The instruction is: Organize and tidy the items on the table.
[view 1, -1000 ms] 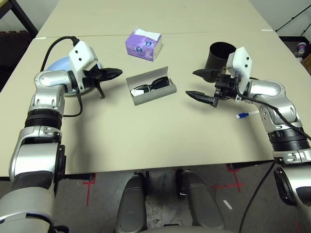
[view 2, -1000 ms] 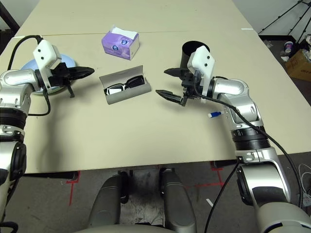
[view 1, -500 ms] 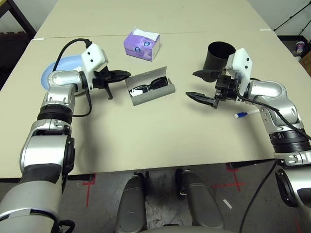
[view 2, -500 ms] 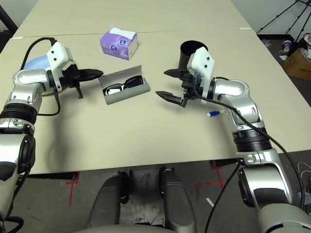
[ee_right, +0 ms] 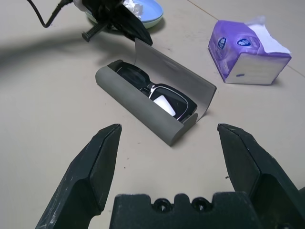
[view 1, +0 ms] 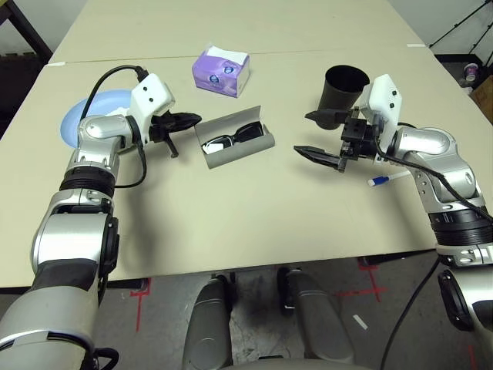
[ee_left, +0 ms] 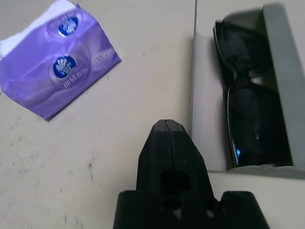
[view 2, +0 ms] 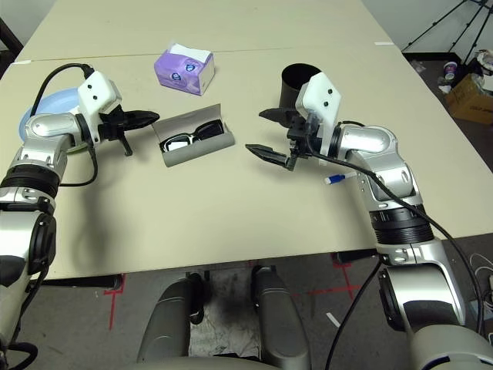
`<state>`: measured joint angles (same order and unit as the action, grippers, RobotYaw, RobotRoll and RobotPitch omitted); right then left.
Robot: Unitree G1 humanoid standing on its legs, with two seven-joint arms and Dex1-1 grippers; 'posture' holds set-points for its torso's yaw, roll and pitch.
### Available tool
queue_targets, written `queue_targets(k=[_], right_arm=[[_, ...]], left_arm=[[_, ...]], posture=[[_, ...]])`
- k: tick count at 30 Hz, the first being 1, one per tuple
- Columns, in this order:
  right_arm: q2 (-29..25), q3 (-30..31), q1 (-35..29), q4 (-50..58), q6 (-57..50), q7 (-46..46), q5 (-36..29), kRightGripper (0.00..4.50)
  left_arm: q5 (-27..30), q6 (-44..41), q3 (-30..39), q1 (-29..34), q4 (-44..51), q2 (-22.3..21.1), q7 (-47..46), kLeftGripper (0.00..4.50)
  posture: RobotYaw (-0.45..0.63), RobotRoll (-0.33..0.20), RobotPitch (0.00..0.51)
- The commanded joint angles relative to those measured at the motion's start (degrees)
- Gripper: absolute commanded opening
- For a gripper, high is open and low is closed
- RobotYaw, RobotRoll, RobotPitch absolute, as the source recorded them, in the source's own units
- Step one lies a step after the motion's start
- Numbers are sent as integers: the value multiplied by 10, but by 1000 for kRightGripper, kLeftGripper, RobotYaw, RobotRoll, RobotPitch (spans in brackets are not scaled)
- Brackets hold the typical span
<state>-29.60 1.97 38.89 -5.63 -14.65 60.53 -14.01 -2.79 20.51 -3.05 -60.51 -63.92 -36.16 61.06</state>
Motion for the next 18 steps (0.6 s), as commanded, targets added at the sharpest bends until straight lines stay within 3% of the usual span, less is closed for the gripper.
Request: queue_targets(k=[1, 18], right_arm=[[-3, 8, -6, 15, -5, -1, -7, 4500], [1, 11, 2, 1, 3, -6, -1, 4500]], left_arm=[[-13, 5, -10, 3, -6, -6, 13, 26], [3, 49, -20, 64, 88, -6, 112, 26]], posture=[[-102, 0, 212], [-90, 0, 203]])
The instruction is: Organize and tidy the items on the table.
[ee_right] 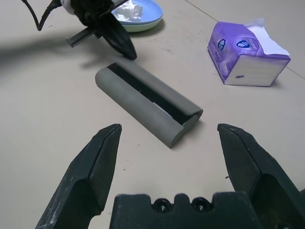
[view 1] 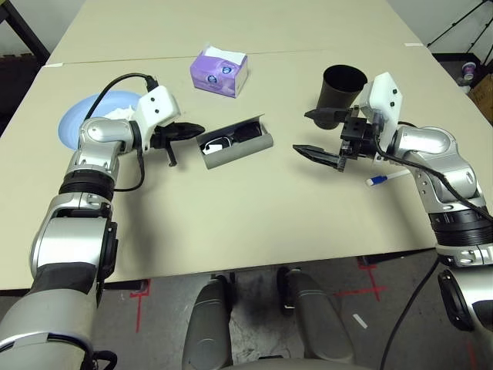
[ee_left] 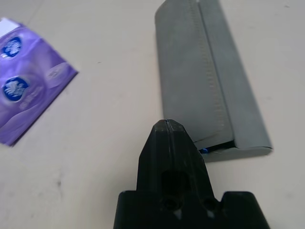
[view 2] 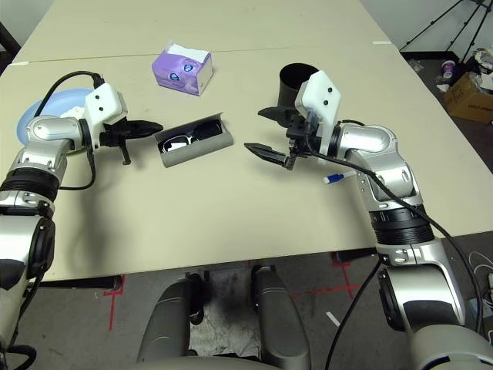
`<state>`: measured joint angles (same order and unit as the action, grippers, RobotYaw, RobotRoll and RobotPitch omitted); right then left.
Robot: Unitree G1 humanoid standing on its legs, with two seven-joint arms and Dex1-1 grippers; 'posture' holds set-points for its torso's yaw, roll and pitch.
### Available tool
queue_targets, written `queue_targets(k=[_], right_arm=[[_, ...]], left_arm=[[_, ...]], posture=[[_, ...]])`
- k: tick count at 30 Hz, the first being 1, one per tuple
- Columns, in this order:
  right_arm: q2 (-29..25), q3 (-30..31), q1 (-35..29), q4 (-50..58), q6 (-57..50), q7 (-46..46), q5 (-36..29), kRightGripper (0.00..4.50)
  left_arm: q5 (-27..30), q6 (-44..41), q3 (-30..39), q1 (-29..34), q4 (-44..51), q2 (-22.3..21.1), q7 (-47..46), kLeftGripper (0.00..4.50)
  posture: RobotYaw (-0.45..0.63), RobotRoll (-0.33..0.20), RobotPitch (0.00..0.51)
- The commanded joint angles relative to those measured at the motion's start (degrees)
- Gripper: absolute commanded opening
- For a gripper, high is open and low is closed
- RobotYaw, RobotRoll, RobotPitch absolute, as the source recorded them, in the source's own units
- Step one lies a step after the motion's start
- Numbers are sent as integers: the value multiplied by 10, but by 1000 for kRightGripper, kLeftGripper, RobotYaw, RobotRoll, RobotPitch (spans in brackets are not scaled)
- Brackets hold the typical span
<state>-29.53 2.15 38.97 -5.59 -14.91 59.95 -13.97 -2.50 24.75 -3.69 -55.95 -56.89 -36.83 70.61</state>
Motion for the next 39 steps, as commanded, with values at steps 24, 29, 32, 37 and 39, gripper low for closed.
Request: queue_targets(k=[24, 29, 32, 37, 39], right_arm=[[1, 11, 13, -14, 21, -4, -2, 4500], [1, 11, 10, -14, 23, -6, -2, 4500], [2, 10, 9, -17, 27, -8, -1, 4500], [2, 4, 23, -38, 32, -12, -3, 4500], [-1, 2, 30, -50, 35, -9, -4, 4500]], left_arm=[[12, -10, -17, 61, 76, -7, 16, 26], [49, -49, 8, 43, 101, -11, 22, 26], [76, -86, 30, 44, 136, -14, 11, 26], [124, -150, 65, 74, 229, -7, -12, 26], [145, -184, 74, 89, 266, 1, -22, 414]], posture=[[-89, 0, 180], [-84, 0, 173], [-85, 0, 171], [-74, 0, 168], [-70, 0, 167]])
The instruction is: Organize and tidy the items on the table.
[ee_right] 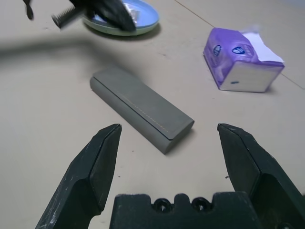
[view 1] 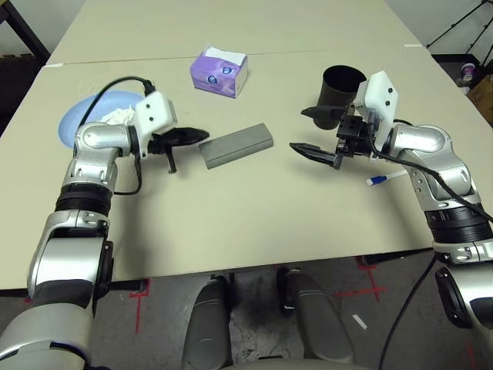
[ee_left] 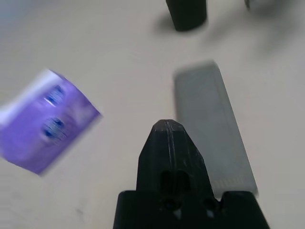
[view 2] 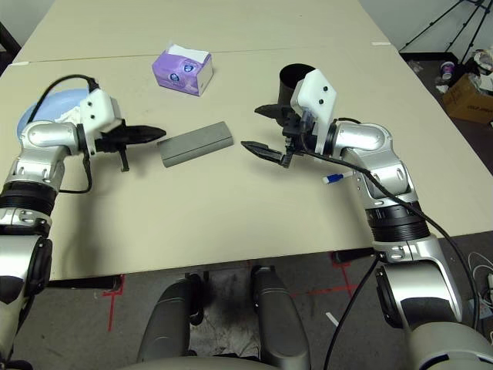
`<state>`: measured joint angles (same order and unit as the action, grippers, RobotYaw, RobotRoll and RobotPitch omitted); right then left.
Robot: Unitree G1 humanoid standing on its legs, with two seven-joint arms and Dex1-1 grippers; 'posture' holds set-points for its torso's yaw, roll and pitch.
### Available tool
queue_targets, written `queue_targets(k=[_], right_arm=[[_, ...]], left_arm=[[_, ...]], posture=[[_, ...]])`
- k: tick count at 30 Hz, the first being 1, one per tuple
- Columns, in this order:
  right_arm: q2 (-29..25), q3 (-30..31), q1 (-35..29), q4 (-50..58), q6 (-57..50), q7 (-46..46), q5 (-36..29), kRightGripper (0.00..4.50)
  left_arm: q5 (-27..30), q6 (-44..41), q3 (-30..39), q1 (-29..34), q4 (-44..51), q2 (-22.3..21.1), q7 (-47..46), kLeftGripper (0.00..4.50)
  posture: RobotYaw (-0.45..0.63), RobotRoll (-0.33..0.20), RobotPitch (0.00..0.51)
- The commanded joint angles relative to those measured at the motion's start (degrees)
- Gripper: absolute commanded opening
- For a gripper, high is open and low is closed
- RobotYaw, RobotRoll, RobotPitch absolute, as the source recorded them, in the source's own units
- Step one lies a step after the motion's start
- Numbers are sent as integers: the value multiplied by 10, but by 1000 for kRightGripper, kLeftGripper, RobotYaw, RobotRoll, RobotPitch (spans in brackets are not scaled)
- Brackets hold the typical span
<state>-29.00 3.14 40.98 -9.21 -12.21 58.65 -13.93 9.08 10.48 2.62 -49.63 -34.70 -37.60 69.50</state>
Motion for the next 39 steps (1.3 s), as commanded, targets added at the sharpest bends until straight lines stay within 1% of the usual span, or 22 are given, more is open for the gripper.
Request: queue_targets(k=[1, 2, 3, 5, 7, 8, 11, 17, 20, 23, 25, 30, 33, 39], right_arm=[[-8, -9, 14, -20, 10, 6, -5, 4500], [-11, -9, 17, -27, 14, 9, -5, 4500], [-14, -10, 19, -34, 17, 11, -4, 4500], [-19, -13, 24, -45, 20, 17, -8, 4500], [-23, -16, 28, -51, 21, 22, -10, 4500], [-26, -16, 28, -53, 21, 25, -12, 4500], [-51, -16, 27, -50, 16, 56, -16, 4500], [-119, 5, 24, -50, 11, 143, -8, 4500], [-152, 22, 38, -73, 18, 191, 5, 4500], [-170, 42, 62, -106, 41, 226, 30, 4500], [-177, 53, 79, -131, 61, 244, 46, 4500], [-179, 83, 140, -227, 138, 263, 105, 4500], [-182, 114, 176, -284, 180, 278, 151, 4500], [-180, 182, 263, -382, 252, 330, 237, 4500]], left_arm=[[41, -55, 15, 33, 63, 15, -19, 682], [51, -69, 18, 39, 81, 20, -25, 968], [59, -83, 19, 44, 97, 24, -29, 1414], [75, -106, 16, 51, 133, 32, -32, 2102], [85, -122, 12, 55, 158, 35, -29, 2942], [90, -133, 8, 57, 170, 35, -24, 3269], [105, -165, -18, 56, 202, 37, 10, 4466], [117, -195, -61, 47, 214, 47, 67, 4491], [113, -207, -78, 47, 207, 51, 85, 4491], [104, -205, -87, 49, 195, 54, 89, 4491], [100, -205, -88, 51, 188, 55, 85, 4491], [62, -178, -99, 61, 158, 43, 72, 4491], [42, -155, -102, 67, 142, 40, 66, 4491], [36, -148, -98, 79, 147, 43, 53, 4491]], posture=[[-70, 0, 167], [-67, 0, 163], [-67, 0, 162], [-68, 0, 162], [-68, 0, 161], [-69, 0, 160], [-72, 0, 162], [-91, 0, 167], [-102, 0, 171], [-101, 0, 173], [-101, 0, 173], [-81, 0, 176], [-74, 0, 178], [-57, 0, 182]])
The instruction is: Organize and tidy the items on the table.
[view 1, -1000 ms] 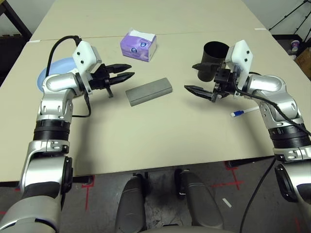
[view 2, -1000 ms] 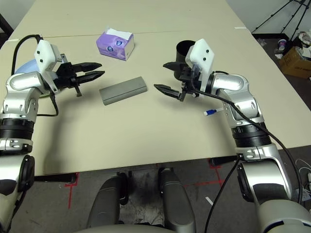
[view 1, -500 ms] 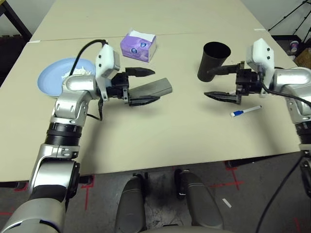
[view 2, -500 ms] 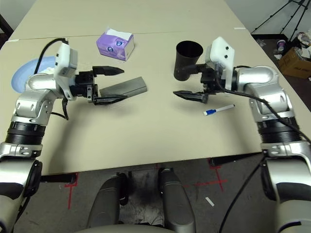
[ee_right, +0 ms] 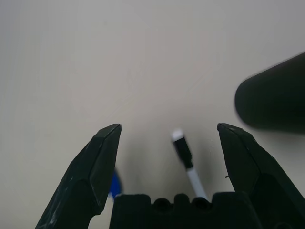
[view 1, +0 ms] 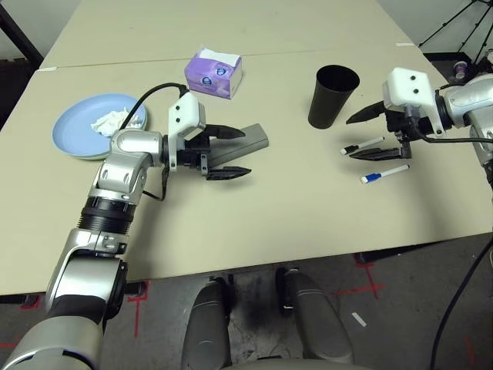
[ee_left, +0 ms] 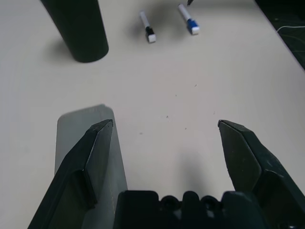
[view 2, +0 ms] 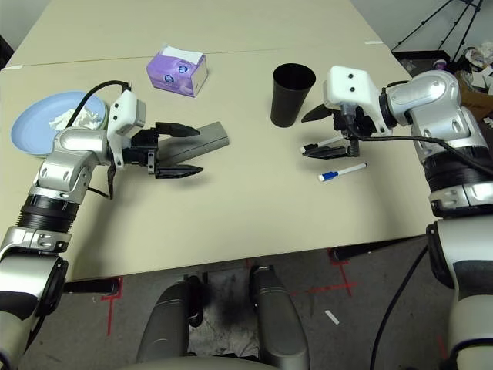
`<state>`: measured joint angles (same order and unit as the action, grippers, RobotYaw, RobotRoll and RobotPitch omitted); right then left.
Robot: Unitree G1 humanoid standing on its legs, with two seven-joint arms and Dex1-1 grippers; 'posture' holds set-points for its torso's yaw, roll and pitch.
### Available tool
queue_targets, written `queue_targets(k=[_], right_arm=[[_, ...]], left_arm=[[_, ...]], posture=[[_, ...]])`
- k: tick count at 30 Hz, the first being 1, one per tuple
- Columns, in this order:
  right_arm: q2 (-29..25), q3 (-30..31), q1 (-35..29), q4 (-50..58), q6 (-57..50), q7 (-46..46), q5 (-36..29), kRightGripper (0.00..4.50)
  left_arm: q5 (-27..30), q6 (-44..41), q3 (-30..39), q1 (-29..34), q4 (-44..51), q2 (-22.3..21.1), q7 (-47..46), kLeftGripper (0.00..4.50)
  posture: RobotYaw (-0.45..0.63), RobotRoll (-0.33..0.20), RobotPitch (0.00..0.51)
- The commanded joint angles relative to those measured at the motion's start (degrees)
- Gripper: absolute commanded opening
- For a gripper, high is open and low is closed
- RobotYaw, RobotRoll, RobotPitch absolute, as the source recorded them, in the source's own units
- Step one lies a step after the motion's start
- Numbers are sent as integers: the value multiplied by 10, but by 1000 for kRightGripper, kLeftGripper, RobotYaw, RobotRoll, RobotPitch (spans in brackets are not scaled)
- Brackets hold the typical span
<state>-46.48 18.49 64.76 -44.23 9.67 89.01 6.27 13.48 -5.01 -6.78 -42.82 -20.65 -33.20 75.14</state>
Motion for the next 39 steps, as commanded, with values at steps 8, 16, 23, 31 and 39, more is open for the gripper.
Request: queue_targets(k=[8, 16, 23, 31, 39], right_arm=[[-16, 116, 79, -64, 60, 35, 69, 4500], [-34, 103, 40, 5, -1, 26, 94, 4500], [-53, 119, -7, 130, -53, 35, 118, 4500], [-52, 109, -50, 198, -58, 19, 168, 4500], [-50, 103, -89, 246, -82, 3, 187, 4500]], left_arm=[[-6, 5, -5, 19, 19, 4, -19, 4491], [-6, 5, -6, 6, 13, 6, -19, 4491], [-8, 11, -7, -12, -4, 9, -15, 4491], [-9, 10, -9, -15, -3, 6, -11, 4491], [-10, 8, -10, -17, -2, 4, -7, 4491]], posture=[[-51, 0, 187], [-75, 0, 202], [-90, 0, 209], [-90, 0, 202], [-95, 0, 206]])
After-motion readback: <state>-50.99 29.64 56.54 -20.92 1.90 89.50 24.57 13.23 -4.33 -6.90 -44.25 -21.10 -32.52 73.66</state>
